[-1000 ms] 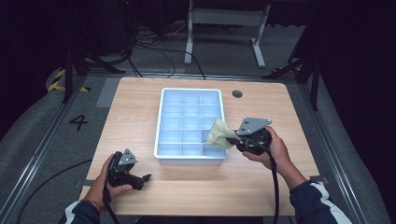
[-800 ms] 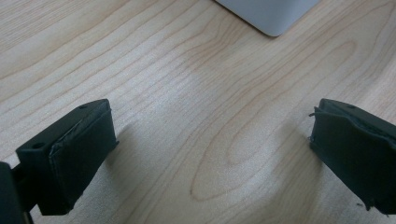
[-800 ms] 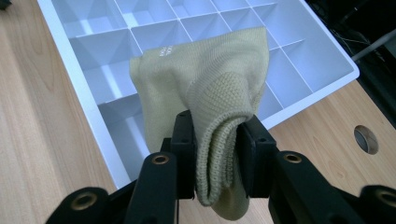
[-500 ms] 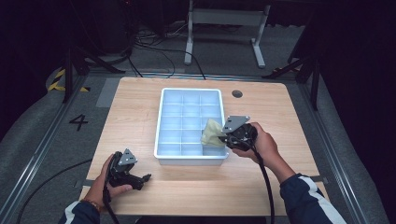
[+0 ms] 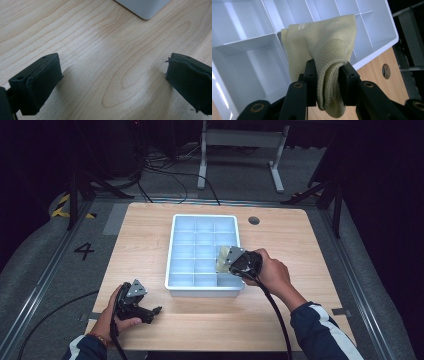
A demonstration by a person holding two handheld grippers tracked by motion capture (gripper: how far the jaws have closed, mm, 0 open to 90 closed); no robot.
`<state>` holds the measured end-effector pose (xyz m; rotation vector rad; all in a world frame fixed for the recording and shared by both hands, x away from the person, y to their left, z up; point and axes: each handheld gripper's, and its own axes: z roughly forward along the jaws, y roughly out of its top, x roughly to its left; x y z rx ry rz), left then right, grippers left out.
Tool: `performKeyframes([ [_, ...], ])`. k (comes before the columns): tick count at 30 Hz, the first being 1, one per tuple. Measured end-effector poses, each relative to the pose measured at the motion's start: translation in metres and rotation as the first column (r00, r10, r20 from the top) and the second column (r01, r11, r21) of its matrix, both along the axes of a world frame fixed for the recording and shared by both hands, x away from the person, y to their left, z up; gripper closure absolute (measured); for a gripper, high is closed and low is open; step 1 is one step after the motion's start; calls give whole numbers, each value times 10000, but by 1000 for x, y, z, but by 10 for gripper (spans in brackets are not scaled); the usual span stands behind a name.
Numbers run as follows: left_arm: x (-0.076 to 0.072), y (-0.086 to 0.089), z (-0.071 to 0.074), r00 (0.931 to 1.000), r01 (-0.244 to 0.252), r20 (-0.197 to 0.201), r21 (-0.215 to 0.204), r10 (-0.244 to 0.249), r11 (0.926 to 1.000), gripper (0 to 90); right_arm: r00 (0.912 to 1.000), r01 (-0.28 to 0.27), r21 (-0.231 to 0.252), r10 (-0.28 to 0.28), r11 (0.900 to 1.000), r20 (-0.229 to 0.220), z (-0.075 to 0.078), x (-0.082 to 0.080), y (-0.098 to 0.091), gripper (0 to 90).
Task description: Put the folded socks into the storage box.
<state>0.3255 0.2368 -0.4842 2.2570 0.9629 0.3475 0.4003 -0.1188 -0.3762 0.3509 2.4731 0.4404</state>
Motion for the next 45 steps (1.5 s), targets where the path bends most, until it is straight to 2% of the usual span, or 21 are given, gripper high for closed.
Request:
performKeyframes([
  [6, 0, 0, 0, 10000, 2, -1, 2, -2, 10000, 3, 9993, -329, -545, 318, 9980, -203, -4, 2, 9, 709],
  [8, 0, 0, 0, 10000, 19, 6, 17, -19, 10000, 3, 9979, -506, -609, 480, 9969, -442, -6, 3, 11, 709],
  [11, 0, 0, 0, 10000, 0, 0, 0, 0, 10000, 3, 9932, -782, -997, 689, 9919, -939, -10, 6, 17, 709],
  [13, 0, 0, 0, 10000, 3, -2, -4, -3, 10000, 3, 9925, -787, -1114, 673, 9907, -1024, -11, 7, 18, 709],
  [15, 0, 0, 0, 10000, 8, -1, 0, -8, 10000, 3, 9873, -765, -1153, 590, 9904, -1477, -11, 14, 20, 709],
  [16, 0, 0, 0, 10000, 8, -1, 0, -8, 10000, 3, 9873, -765, -1153, 590, 9904, -1477, -11, 14, 20, 709],
  [19, 0, 0, 0, 10000, 7, 1, -2, -7, 10000, 3, 9798, -697, -1372, 419, 9881, -1956, -12, 23, 22, 709],
  [22, 0, 0, 0, 10000, 58, 11, 26, -58, 10000, 3, 9755, -676, -1466, 345, 9869, -2174, -13, 27, 24, 709],
  [27, 0, 0, 0, 10000, 37, 8, 9, -37, 10000, 3, 9706, -652, -1734, 221, 9827, -2397, -19, 34, 29, 710],
  [30, 1, 0, 0, 10000, 72, 15, 15, -72, 10000, 3, 9653, -595, -1690, 136, 9838, -2606, -22, 39, 30, 710],
  [37, 1, 0, 0, 10000, 46, -49, -27, -46, 10000, 3, 9583, -280, -2071, -326, 9779, -2838, -30, 45, 35, 710],
  [39, 1, 0, 0, 10000, 50, -28, -17, -50, 10000, 3, 9524, -253, -2006, -373, 9794, -3025, -33, 47, 35, 709],
  [45, 1, 0, 0, 10000, 55, -28, -8, -55, 10000, 3, 9477, -189, -2189, -523, 9756, -3149, -38, 50, 38, 709],
])
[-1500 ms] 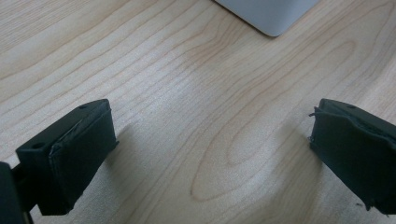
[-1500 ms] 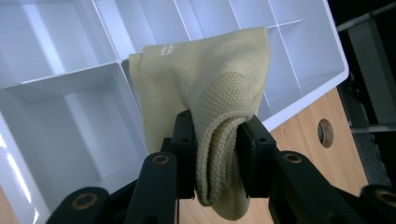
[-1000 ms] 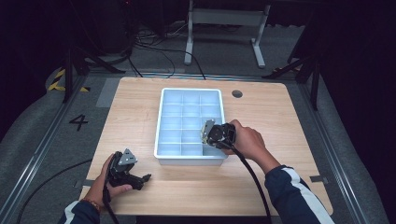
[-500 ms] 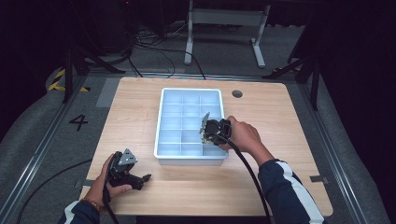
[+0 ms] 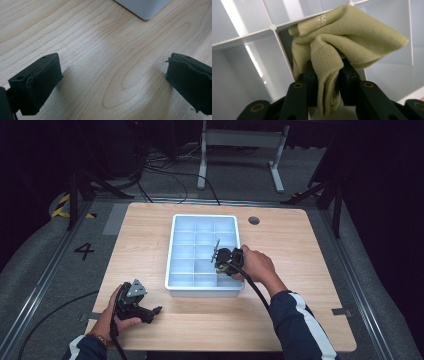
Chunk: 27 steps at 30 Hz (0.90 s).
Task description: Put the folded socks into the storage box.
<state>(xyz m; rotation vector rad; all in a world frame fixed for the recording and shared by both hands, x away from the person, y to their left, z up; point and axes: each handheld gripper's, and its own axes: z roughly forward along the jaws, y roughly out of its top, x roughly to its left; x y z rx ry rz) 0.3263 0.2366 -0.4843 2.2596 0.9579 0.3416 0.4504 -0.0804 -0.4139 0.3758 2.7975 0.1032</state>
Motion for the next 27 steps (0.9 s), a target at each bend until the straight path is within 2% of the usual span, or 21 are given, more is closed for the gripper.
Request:
performKeyframes([
  [6, 0, 0, 0, 10000, 0, 0, -2, 0, 10000, 3, 10000, 23, -94, -23, 10000, -31, -2, 1, 1, 709],
  [10, 0, 0, 0, 10000, 0, 3, -1, 0, 10000, 3, 9995, 100, 37, -99, 9999, -303, -6, 2, 0, 710],
  [14, 0, 0, 0, 10000, 4, -3, -6, -4, 10000, 2, 9989, -21, -258, 9, 9997, -468, -6, 1, 3, 710],
  [20, 0, 0, 0, 10000, 10, 3, -7, -10, 10000, 2, 9960, -12, -99, 3, 9999, -889, -7, 1, 2, 708],
  [27, 0, 0, 0, 10000, 14, 5, -3, -14, 10000, 2, 9953, 37, -79, -44, 10000, -972, -7, 1, 2, 703],
])
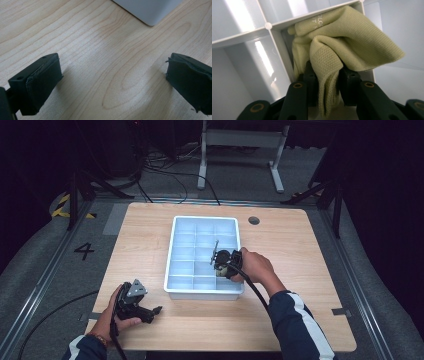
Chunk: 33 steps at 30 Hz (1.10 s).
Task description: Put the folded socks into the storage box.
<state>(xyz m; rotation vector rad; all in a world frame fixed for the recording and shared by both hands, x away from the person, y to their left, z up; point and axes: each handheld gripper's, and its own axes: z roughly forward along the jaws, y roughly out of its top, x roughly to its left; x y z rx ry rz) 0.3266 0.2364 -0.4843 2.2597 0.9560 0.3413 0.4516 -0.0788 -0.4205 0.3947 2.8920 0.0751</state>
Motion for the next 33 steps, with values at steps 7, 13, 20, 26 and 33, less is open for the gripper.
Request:
performKeyframes([
  [7, 0, 0, 0, 10000, 37, 31, 48, -37, 10000, 2, 9999, 100, 86, -99, 9999, -128, 1, 2, -2, 684],
  [13, 1, 0, 0, 10000, 41, 2, 32, -41, 10000, 0, 9998, 138, 354, -133, 9993, -147, 1, 1, -7, 663],
  [20, 1, 0, 0, 10000, 35, -17, 33, -35, 10000, 0, 9996, 269, 563, -262, 9981, -137, 5, 0, -12, 632],
  [26, 1, 0, 0, 10000, 45, 1, 34, -45, 10000, 0, 9994, 341, 817, -342, 9961, 1, 11, -2, -16, 592],
  [33, 1, 0, 0, 10000, 45, -6, 35, -45, 10000, 0, 9993, 350, 1220, -364, 9919, 91, 17, -5, -22, 573],
])
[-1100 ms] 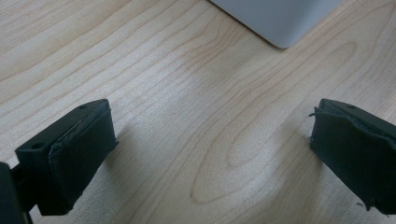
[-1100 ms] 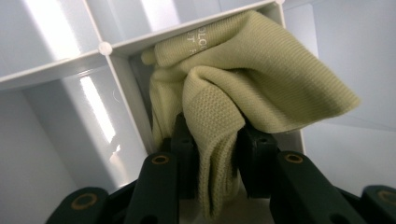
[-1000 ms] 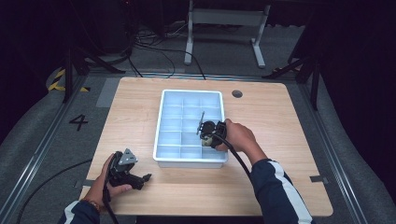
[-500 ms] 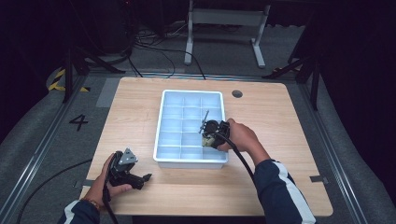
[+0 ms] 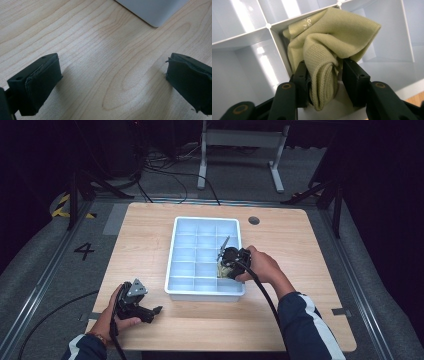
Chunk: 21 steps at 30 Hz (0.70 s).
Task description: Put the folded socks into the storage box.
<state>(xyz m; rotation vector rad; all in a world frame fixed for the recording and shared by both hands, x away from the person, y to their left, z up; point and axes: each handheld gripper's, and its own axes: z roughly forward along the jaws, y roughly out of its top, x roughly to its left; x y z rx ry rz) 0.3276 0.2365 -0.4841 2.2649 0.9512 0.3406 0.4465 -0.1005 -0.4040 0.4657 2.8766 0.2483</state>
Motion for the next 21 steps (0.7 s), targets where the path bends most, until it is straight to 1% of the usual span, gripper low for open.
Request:
performKeyframes([
  [2, 0, 0, 0, 10000, -16, -20, -4, 16, 10000, 0, 10000, -11, 98, 10, 10000, 30, 3, -1, -1, 526],
  [3, 0, -1, 0, 10000, -51, -51, -65, 51, 10000, 0, 9999, -18, 124, 17, 9999, 116, 4, -2, -1, 520],
  [7, 0, -1, 0, 10000, -70, -42, -61, 69, 10000, 0, 9998, -28, 230, 23, 9997, 187, 8, -4, -3, 521],
  [8, 0, -1, 0, 10000, -69, -41, -63, 69, 10000, 0, 9997, -65, 307, 57, 9995, 244, 9, -4, -4, 509],
  [10, 0, -1, 0, 10000, -71, -45, -58, 70, 10000, 0, 9998, -3, 512, -7, 9987, 198, 13, -4, -6, 479],
  [11, 0, -1, 0, 10000, -69, -47, -60, 68, 10000, 0, 9996, 5, 574, -20, 9983, 265, 15, -5, -7, 469],
  [15, 0, -1, 0, 10000, -70, -43, -61, 70, 10000, 0, 9992, 30, 778, -61, 9970, 388, 23, -7, -10, 464],
  [16, 0, -1, 0, 10000, -75, -44, -60, 75, 10000, 0, 9988, 26, 903, -71, 9959, 494, 25, -8, -12, 464],
  [19, 0, -1, 0, 10000, -71, -45, -55, 71, 10000, 0, 9982, 81, 1141, -149, 9934, 589, 30, -10, -18, 464],
  [21, 0, -1, 0, 10000, -71, -41, -59, 71, 10000, 0, 9976, 127, 1393, -221, 9902, 660, 33, -11, -22, 466],
])
